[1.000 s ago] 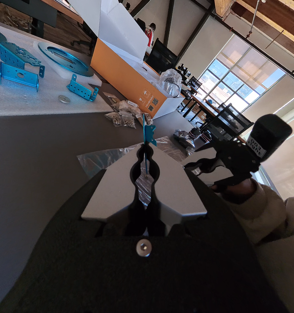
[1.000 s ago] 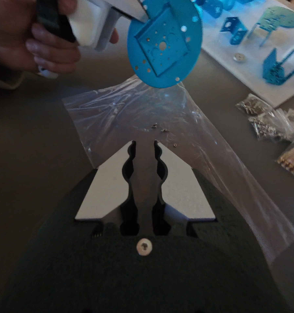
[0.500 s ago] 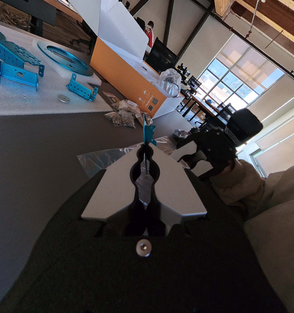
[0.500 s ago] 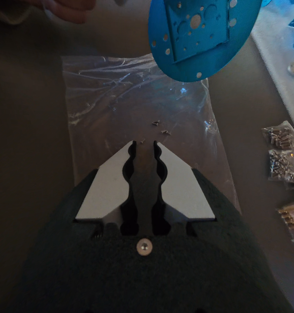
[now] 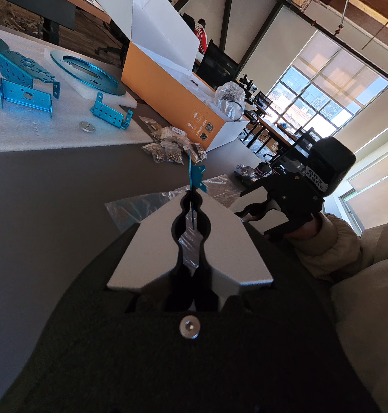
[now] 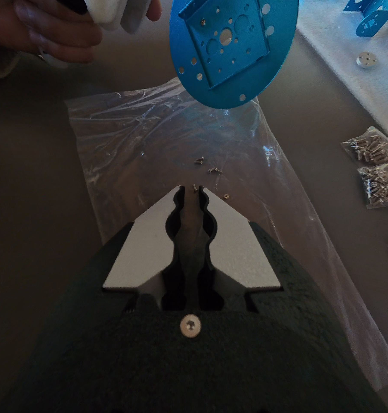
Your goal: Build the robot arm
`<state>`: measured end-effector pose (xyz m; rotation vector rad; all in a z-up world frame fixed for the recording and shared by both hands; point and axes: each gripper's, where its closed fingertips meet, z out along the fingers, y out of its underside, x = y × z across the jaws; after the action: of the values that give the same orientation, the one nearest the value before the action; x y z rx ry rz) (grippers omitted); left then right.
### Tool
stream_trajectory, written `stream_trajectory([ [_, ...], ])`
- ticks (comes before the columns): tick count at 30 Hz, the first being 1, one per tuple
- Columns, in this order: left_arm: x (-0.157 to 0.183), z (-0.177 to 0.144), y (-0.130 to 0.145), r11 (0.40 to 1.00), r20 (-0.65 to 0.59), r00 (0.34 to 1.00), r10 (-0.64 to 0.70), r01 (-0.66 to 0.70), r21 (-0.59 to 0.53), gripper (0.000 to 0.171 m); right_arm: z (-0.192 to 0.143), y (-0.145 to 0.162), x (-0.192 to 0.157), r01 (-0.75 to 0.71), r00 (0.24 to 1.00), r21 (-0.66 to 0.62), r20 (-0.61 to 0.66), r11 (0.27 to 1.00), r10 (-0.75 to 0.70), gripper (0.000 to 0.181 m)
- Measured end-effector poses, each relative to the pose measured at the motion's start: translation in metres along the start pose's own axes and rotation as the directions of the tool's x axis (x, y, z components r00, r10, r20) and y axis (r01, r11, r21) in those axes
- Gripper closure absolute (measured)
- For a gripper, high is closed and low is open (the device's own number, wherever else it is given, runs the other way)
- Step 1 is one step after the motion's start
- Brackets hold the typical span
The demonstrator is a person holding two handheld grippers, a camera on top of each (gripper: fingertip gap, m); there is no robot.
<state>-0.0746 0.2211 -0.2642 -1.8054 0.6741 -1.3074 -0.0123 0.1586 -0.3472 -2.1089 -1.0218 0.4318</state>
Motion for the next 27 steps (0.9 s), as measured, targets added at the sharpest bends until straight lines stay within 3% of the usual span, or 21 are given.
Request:
stream_trajectory([
  [14,0.0011,0.0008,0.0019,1.0,-0.014,1.0,-0.006,0.006,-0.009,0.171,0.0,0.0001,-0.0007,0.103,0.994,-0.007,-0.025,0.995,-0.104,0.177],
  [27,0.0028,0.0013,0.0025,1.0,-0.019,1.0,-0.005,0.005,-0.012,0.171,0.0015,-0.0015,-0.0029,0.115,0.993,-0.008,-0.032,0.993,-0.115,0.178],
])
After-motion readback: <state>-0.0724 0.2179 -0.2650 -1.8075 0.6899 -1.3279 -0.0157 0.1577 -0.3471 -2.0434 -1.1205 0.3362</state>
